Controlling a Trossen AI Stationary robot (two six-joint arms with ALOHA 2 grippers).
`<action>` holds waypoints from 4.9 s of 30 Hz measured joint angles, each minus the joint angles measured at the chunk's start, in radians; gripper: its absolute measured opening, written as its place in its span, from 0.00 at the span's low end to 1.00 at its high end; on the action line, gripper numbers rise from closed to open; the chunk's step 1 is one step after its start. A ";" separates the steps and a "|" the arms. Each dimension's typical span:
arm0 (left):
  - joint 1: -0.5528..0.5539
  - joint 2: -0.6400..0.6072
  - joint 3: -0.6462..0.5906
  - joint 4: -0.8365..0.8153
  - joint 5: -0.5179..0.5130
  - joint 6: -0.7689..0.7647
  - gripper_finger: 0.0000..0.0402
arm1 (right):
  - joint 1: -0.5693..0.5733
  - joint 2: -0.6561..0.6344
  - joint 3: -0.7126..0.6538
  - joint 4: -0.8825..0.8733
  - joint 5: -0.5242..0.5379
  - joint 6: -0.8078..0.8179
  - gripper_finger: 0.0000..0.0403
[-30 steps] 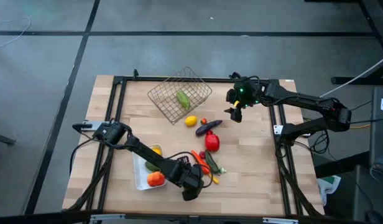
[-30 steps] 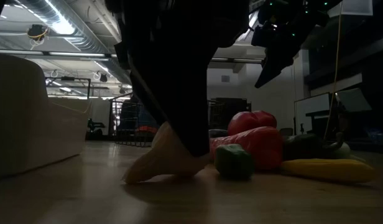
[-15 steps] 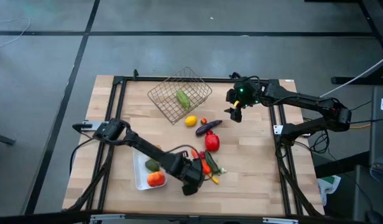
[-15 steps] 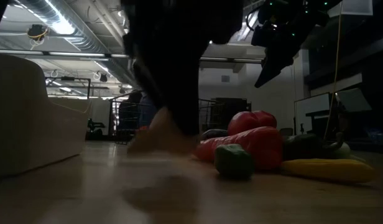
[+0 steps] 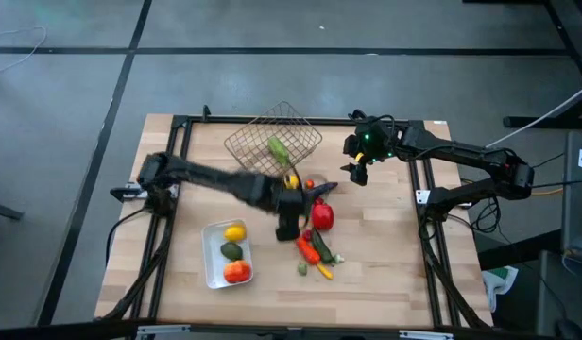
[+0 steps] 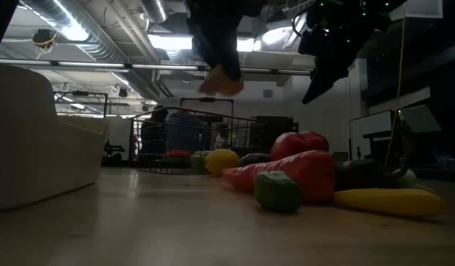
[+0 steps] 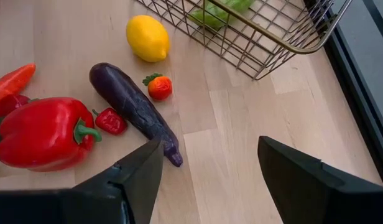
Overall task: Sort produce into baskets
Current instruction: Put the white garlic into the gold wire basket, then put the purple eggplant into the gold wire basket
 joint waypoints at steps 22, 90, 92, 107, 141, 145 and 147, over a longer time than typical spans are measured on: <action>0.632 0.010 0.000 0.009 0.034 0.122 0.45 | 0.000 0.000 0.000 0.000 0.000 0.000 0.64; 0.705 0.185 0.002 0.260 0.042 0.280 0.65 | 0.000 0.000 0.000 0.000 0.000 -0.007 0.64; 0.702 0.185 0.011 0.258 0.043 0.281 0.65 | 0.000 0.002 0.000 0.000 0.000 -0.041 0.64; 0.656 0.182 0.239 0.169 0.050 0.437 0.61 | 0.001 0.216 -0.001 0.036 -0.132 -0.254 0.64; 0.540 0.021 0.406 -0.285 0.343 0.447 0.59 | 0.066 0.511 0.000 0.174 -0.112 -0.361 0.57; 0.536 -0.069 0.338 -0.266 0.354 0.421 0.59 | 0.066 0.511 0.000 0.175 -0.112 -0.361 0.46; 0.534 -0.119 0.281 -0.236 0.353 0.402 0.59 | 0.066 0.511 0.000 0.175 -0.112 -0.360 0.40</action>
